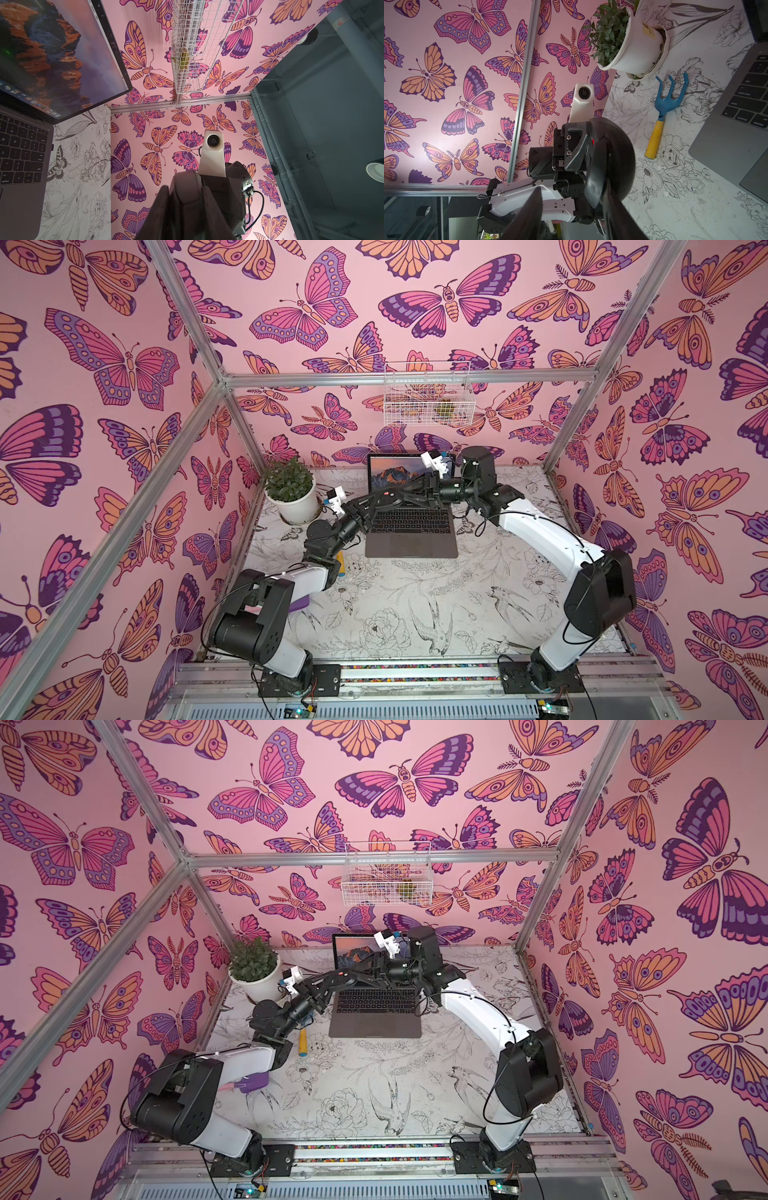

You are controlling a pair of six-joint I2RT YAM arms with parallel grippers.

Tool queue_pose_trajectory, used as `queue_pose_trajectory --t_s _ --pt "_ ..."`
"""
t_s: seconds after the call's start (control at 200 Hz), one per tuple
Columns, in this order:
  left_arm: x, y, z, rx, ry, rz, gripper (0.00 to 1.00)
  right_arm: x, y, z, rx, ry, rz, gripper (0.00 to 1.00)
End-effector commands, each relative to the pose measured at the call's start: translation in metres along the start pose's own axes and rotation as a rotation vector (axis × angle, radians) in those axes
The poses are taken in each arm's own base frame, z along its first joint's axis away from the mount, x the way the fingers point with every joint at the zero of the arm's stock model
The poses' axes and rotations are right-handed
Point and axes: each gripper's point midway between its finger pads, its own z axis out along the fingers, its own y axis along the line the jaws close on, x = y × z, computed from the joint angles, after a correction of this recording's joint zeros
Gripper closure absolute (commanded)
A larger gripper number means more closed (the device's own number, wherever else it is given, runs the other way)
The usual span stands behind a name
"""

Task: Insert the wireless mouse receiver into the laptop
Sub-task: Close the lid on the mouse.

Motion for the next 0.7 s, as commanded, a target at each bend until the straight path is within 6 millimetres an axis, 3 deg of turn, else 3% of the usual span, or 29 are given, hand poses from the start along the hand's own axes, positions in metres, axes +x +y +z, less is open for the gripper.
queue_pose_trajectory --t_s 0.0,0.26,0.496,0.696 --pt "0.005 -0.017 -0.001 0.068 0.018 0.023 1.0 -0.002 0.0 -0.006 0.046 -0.016 -0.026 0.4" --pt "0.005 -0.016 0.0 0.065 0.019 0.018 1.0 -0.003 -0.018 -0.012 0.171 -0.04 -0.049 0.19" --pt "0.004 -0.015 0.001 0.063 0.022 0.016 1.0 0.009 -0.007 0.001 0.14 0.038 -0.095 0.16" --pt "0.004 -0.015 0.002 0.063 0.024 0.016 1.0 0.009 -0.012 0.011 0.156 0.061 -0.089 0.18"
